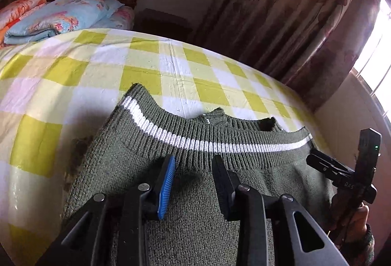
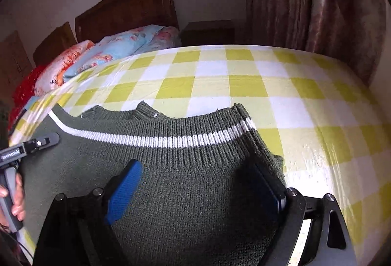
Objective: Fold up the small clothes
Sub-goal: 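Smooth the folded sweater flat with both grippers, sliding back toward the fold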
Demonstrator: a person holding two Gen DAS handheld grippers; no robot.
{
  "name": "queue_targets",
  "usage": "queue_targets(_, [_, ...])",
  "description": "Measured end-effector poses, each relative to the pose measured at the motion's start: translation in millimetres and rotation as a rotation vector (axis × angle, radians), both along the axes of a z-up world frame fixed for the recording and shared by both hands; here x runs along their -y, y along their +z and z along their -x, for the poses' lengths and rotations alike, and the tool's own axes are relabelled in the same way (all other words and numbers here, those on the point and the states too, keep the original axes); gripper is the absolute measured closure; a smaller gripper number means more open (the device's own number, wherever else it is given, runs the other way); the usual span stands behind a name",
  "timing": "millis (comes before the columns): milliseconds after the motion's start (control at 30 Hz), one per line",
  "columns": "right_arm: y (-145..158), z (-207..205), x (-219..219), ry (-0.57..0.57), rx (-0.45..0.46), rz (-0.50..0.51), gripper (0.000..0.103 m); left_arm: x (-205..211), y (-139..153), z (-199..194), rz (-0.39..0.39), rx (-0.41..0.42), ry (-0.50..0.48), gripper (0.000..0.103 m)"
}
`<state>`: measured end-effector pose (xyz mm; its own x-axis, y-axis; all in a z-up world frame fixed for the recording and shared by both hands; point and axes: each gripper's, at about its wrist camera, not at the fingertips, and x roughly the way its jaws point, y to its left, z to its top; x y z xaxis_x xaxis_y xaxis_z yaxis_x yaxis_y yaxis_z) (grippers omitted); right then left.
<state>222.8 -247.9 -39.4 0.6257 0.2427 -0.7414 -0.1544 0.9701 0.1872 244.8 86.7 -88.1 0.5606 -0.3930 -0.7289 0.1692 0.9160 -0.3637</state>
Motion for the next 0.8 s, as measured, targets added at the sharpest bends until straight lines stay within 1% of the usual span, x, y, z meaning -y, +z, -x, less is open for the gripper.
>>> queue_targets(67, [-0.9,-0.4,-6.9,0.009,-0.003,0.033,0.000,16.3,10.1,-3.2,-0.082,-0.009,0.022,0.070])
queue_targets(133, [-2.5,-1.0,-17.3,0.025,-0.009,0.094,0.000,33.9,19.8,-7.0,-0.124,0.046,-0.030,0.070])
queue_targets(167, [-3.3,-1.3,-20.2,0.032,-0.014,0.115,0.000,41.9,20.5,-11.4,-0.171,0.066,-0.049,0.069])
queue_targets(200, [-3.7,-1.4,-20.7,0.036,-0.015,0.122,0.000,47.3,16.1,-18.4,-0.235,0.062,-0.049,0.069])
queue_targets(233, [-4.1,-1.7,-19.3,0.035,-0.014,0.115,0.000,48.0,6.5,-26.4,-0.287,0.034,-0.038,0.069])
queue_targets(267, [-3.9,-1.4,-17.6,0.034,-0.012,0.102,0.000,41.4,2.1,-30.1,-0.254,0.027,-0.040,0.069])
queue_targets(333, [-3.7,-1.1,-15.1,0.032,-0.009,0.086,0.000,15.4,3.0,-32.6,-0.093,0.006,-0.030,0.070])
queue_targets(367, [-4.1,-1.3,-15.5,0.034,-0.011,0.088,0.000,2.6,0.7,-33.6,-0.032,-0.005,-0.029,0.078])
queue_targets(400, [-4.2,-1.5,-15.7,0.034,-0.010,0.090,0.000,-9.2,-1.9,-33.3,0.012,-0.019,-0.011,0.089])
queue_targets(433, [-4.6,-1.9,-16.0,0.035,-0.011,0.092,0.000,-19.9,-1.8,-31.2,0.020,-0.025,0.030,0.091])
queue_targets(467, [-4.8,-2.2,-16.2,0.036,-0.011,0.094,0.000,-29.1,1.5,-26.2,0.014,-0.009,0.075,0.091])
queue_targets(533, [-4.7,-2.5,-15.7,0.035,-0.012,0.091,0.000,-41.4,11.0,-11.6,-0.033,0.026,0.179,0.091])
queue_targets(567, [-4.8,-2.7,-15.8,0.035,-0.012,0.092,0.000,-43.8,15.7,-3.9,-0.023,0.045,0.193,0.090])
queue_targets(600, [-5.0,-2.9,-16.0,0.036,-0.013,0.094,0.000,-43.0,19.6,4.1,0.004,0.066,0.175,0.087])
queue_targets(633, [-5.2,-3.3,-16.5,0.037,-0.014,0.097,0.000,-38.6,21.7,10.9,0.007,0.083,0.143,0.085])
queue_targets(667, [-5.5,-3.8,-17.1,0.039,-0.016,0.101,0.000,-31.1,21.3,15.5,-0.034,0.097,0.115,0.083])
queue_targets(733, [-5.8,-4.2,-18.1,0.038,-0.017,0.108,0.000,-17.4,8.8,14.7,-0.180,0.096,0.087,0.078])
queue_targets(767, [-5.9,-4.4,-18.4,0.036,-0.016,0.112,0.000,-15.0,-1.1,10.2,-0.207,0.070,0.080,0.078])
queue_targets(800, [-6.2,-5.1,-19.4,0.038,-0.018,0.120,0.000,-16.7,0.7,10.3,-0.192,0.099,0.091,0.078])
